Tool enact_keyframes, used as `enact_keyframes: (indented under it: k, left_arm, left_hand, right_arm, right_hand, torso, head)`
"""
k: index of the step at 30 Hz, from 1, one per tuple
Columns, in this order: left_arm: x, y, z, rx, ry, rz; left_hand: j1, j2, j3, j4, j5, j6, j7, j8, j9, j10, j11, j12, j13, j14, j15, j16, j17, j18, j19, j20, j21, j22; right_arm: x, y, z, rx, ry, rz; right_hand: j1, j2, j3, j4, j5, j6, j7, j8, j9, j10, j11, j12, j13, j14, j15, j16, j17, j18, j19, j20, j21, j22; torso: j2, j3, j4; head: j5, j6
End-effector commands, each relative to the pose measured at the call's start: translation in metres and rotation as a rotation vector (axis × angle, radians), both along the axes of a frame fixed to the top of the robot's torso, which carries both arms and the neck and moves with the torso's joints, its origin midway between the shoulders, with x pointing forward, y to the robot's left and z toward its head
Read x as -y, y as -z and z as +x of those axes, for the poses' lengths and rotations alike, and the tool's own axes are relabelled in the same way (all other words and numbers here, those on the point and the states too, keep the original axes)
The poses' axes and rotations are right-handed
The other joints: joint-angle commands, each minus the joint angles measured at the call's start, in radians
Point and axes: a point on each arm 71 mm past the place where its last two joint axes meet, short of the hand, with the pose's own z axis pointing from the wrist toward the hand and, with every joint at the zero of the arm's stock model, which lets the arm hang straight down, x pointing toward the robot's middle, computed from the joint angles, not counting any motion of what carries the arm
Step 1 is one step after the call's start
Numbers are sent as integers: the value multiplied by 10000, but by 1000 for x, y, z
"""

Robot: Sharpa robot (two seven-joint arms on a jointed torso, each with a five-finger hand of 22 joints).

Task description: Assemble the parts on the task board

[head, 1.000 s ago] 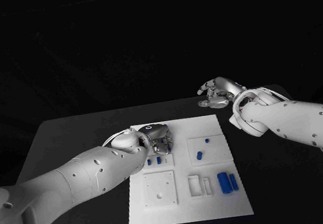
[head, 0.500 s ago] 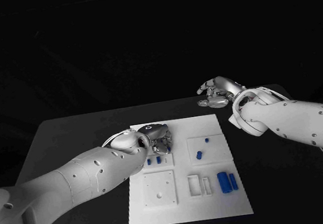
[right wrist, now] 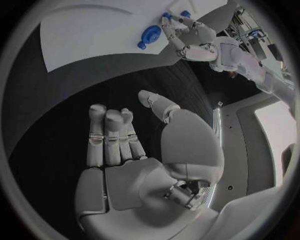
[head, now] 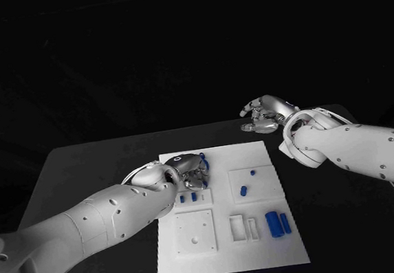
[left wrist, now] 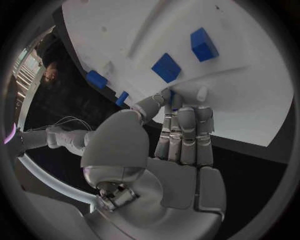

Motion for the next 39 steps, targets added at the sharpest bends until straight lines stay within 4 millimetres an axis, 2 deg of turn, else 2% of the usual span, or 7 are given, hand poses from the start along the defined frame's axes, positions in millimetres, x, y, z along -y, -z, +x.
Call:
enact_keyframes:
  k: [1,9,16,32,39]
  left_arm:
    - [0,0,-1,-282,-137,-546]
    - [-5,-15,-1,-688,-285,-1776]
    - [-13,-26,-2,-762,-394,-2112]
    - [-47,-27,1,-445,-612,-1060]
    - [-54,-25,3,-576,-744,-767]
  left_hand:
    - [-12,81,77,0,50,72,4,46,6,79,5,-40,4,62,15,69,-11,450,60,-193,47,170]
    - [-21,99,91,-25,81,68,7,29,-4,85,5,-75,2,78,14,77,-15,449,77,-207,56,167]
    - [-35,105,90,-51,98,83,3,25,-9,109,0,-93,7,93,10,97,-11,444,81,-215,68,170]
    - [-19,104,104,-92,102,104,-5,21,-14,135,-5,-120,11,99,4,116,-11,443,84,-227,84,176]
    - [-4,92,110,-106,98,121,-11,22,-15,155,-9,-130,15,101,1,121,-13,442,85,-232,93,178]
  right_arm:
    - [-1,0,-1,47,-134,-23]
    - [1,0,-1,48,-95,-33]
    - [4,0,-1,36,-60,-47]
    - [8,0,-1,22,12,-72]
    - [8,0,-1,26,31,-76]
  right_hand:
    - [-48,75,2,-41,-10,-7,67,67,-14,-24,-37,46,-16,30,-26,50,-17,298,36,-59,-24,185]
    - [-55,72,0,-40,-2,-6,67,67,-14,-21,-37,50,-20,34,-27,52,-18,298,39,-59,-22,185]
    - [-59,69,-1,-40,4,-6,66,67,-14,-21,-37,53,-25,35,-27,53,-18,298,41,-59,-22,185]
    - [-59,65,-1,-46,10,-5,65,68,-15,-19,-39,58,-33,38,-28,54,-20,298,44,-61,-21,186]
    - [-57,65,1,-49,13,-5,65,68,-16,-19,-39,60,-37,39,-29,54,-21,298,45,-61,-21,185]
  torso:
    - [-3,11,7]
    - [-14,1,24]
    - [-33,5,61]
    - [-16,-3,33]
    - [-12,-12,27]
  head:
    - [-4,11]
    - [33,45]
    - [59,66]
    - [141,80]
    - [136,67]
